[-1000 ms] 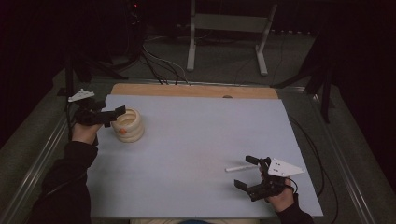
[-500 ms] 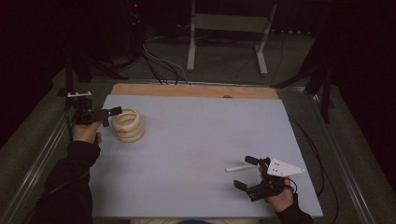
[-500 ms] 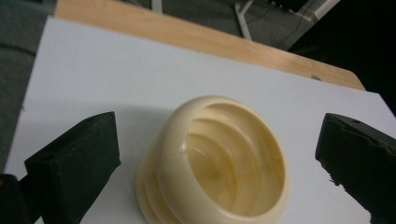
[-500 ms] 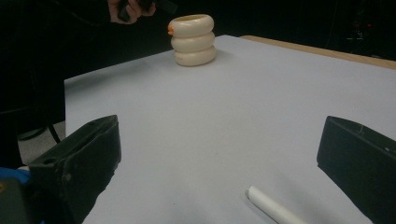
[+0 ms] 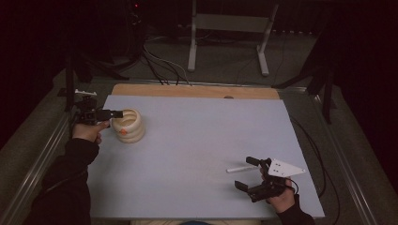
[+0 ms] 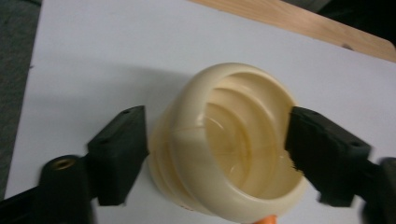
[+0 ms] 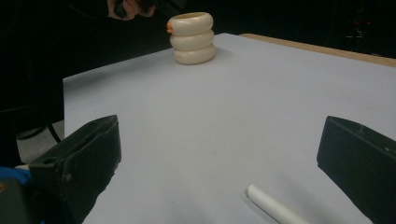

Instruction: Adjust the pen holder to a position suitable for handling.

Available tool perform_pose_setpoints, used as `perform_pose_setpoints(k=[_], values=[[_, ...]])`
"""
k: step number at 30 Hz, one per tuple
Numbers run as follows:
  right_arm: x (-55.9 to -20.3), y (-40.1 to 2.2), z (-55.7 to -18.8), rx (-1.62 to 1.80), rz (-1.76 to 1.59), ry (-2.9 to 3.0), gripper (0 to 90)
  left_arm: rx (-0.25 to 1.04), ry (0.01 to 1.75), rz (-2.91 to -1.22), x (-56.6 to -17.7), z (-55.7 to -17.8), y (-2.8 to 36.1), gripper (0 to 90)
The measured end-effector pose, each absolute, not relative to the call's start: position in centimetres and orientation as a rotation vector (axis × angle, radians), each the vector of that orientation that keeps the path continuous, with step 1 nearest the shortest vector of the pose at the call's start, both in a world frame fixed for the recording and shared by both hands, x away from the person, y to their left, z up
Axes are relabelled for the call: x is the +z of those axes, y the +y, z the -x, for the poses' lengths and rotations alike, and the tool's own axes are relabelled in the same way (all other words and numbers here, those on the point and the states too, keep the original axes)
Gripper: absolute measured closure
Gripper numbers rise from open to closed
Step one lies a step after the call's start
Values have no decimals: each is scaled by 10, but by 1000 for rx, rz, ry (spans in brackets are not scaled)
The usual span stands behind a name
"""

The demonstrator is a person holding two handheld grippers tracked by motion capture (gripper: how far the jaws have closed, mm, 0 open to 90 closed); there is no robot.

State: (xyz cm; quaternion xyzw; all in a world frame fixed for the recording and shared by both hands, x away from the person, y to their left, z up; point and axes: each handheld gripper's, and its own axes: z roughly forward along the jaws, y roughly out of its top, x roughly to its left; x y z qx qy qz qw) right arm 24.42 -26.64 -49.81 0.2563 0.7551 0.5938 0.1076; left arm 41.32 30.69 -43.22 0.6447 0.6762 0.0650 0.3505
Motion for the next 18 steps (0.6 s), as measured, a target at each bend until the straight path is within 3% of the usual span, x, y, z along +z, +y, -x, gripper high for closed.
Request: perform_pose_setpoints(k=[9,18], values=[[-499,-267,-245,1741,-755,2231,0,161,1803,-1738,-433,-423,302,526],[-499,-267,-245,1737,-755,2230,0,174,1830,-1874,-436,-431,299,663]])
